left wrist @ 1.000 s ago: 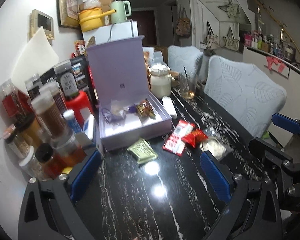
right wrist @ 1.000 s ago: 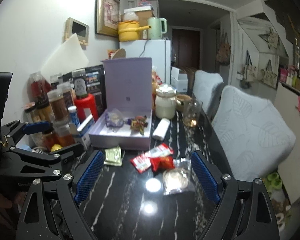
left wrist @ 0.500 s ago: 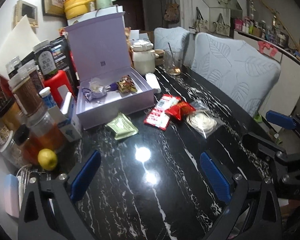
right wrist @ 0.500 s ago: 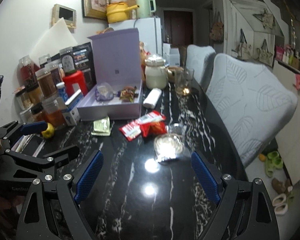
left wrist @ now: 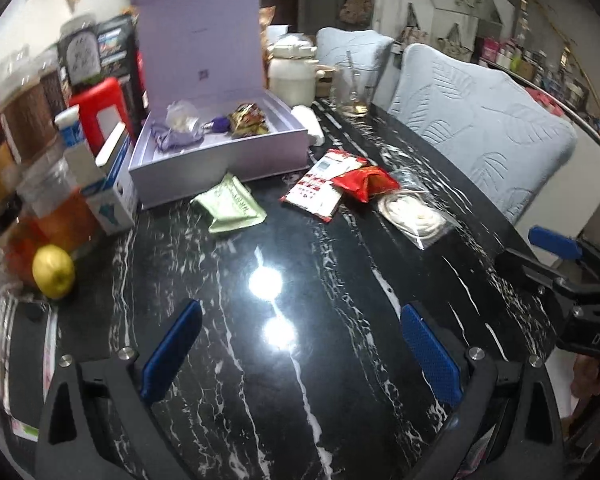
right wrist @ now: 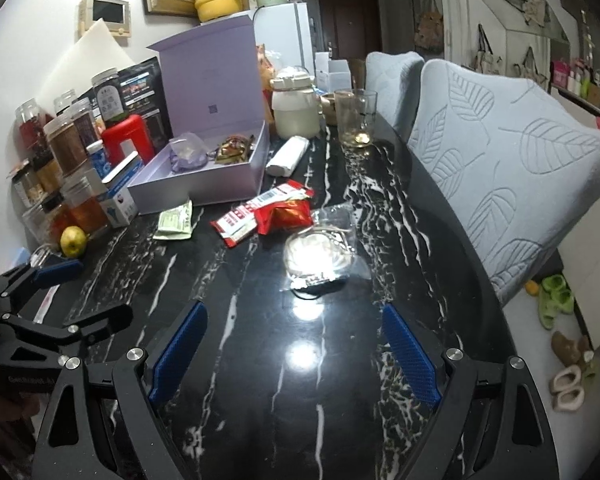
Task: Organize soft objects
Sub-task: 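Move both grippers down toward the packets lying on the table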
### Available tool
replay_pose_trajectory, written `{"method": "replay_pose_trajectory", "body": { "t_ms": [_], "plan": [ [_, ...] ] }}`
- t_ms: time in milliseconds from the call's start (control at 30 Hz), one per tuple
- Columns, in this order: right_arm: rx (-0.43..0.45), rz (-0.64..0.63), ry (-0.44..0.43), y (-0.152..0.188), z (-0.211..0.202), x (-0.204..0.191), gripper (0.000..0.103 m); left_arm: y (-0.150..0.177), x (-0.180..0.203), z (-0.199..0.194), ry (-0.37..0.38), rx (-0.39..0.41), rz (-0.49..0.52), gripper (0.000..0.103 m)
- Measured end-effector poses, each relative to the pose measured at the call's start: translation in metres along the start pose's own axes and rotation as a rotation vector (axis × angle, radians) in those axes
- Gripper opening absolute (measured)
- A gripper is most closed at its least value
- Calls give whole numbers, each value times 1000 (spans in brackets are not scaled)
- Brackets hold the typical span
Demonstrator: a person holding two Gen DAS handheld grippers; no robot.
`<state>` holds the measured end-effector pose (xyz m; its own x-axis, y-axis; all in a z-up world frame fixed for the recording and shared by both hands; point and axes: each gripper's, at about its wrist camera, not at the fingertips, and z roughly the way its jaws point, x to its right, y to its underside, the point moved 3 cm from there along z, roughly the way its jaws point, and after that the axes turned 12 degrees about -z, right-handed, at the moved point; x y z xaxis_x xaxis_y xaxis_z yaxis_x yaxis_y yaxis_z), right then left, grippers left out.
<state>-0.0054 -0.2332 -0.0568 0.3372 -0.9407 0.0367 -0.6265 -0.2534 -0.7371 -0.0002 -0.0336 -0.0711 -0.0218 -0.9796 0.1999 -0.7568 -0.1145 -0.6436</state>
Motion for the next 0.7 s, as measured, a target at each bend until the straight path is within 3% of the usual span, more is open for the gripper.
{"method": "replay_pose_trajectory", "body": {
  "t_ms": [300, 500, 700],
  "plan": [
    [-56, 17, -55, -2, 39, 10, 90, -14, -7, 39, -62, -29, -12, 101],
    [-88, 14, -55, -12, 64, 18, 90, -31, -13, 67, -24, -87, -64, 101],
    [-122, 33, -59, -22, 88, 30, 90, -57, -25, 92, -56, -87, -113, 101]
  ]
}}
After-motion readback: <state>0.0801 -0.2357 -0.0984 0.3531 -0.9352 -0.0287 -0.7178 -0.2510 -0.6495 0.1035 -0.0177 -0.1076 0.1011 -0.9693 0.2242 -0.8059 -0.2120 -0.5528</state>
